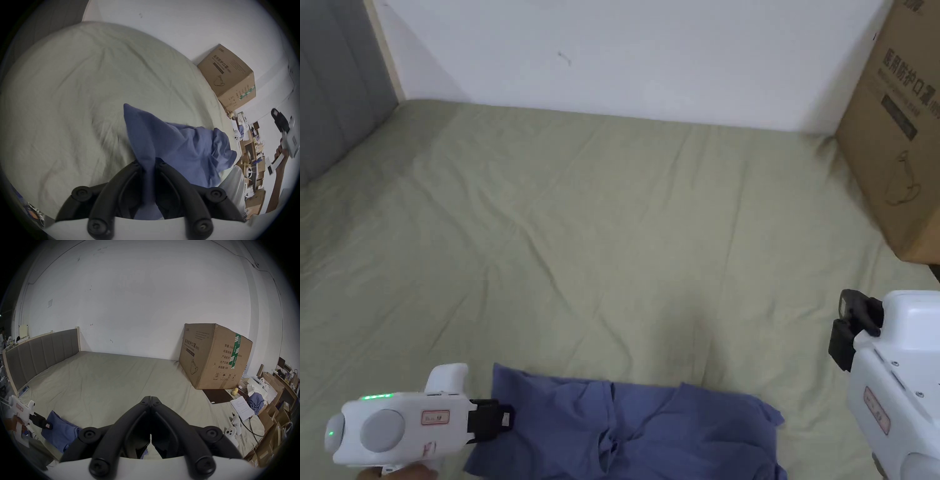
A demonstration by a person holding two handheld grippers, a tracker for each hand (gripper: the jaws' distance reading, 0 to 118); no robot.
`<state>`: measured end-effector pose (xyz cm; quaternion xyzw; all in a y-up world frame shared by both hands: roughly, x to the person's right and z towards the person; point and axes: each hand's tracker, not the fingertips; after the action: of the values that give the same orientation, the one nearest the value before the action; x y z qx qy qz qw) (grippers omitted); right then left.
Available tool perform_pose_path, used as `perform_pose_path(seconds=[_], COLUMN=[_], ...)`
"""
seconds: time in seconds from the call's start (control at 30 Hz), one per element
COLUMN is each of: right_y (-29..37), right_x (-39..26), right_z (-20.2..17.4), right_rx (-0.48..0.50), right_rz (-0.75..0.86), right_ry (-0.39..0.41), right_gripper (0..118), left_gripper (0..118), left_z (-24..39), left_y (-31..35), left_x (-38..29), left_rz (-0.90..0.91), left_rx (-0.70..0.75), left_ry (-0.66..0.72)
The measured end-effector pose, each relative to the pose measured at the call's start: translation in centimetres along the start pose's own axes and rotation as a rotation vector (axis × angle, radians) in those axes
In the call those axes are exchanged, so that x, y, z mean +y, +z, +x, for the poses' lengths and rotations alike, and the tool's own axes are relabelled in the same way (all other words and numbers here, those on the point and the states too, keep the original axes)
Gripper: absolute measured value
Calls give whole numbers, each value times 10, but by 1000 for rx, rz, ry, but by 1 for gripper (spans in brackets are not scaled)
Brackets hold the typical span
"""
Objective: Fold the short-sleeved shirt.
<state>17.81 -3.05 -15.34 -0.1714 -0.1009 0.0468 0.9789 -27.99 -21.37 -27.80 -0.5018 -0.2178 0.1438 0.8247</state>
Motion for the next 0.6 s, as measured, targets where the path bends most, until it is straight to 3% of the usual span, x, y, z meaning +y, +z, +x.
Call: perform_pose_path(seconds=[0.13, 0.4, 0.6], right_y=[-1, 5, 9], right_x=[5, 9, 8], right_z=[-3, -3, -1], right_rx=[13, 38, 42], right_rz=[15, 46, 52], right_ry=[0, -5, -12], right_gripper=[0, 0, 0], left_gripper=[10, 10, 10], left_z=[2, -38, 12], left_y=[31, 91, 106], left_x=[12, 29, 39], left_rz=[28, 90, 108], left_rx=[4, 214, 209], left_ry=[2, 2, -31])
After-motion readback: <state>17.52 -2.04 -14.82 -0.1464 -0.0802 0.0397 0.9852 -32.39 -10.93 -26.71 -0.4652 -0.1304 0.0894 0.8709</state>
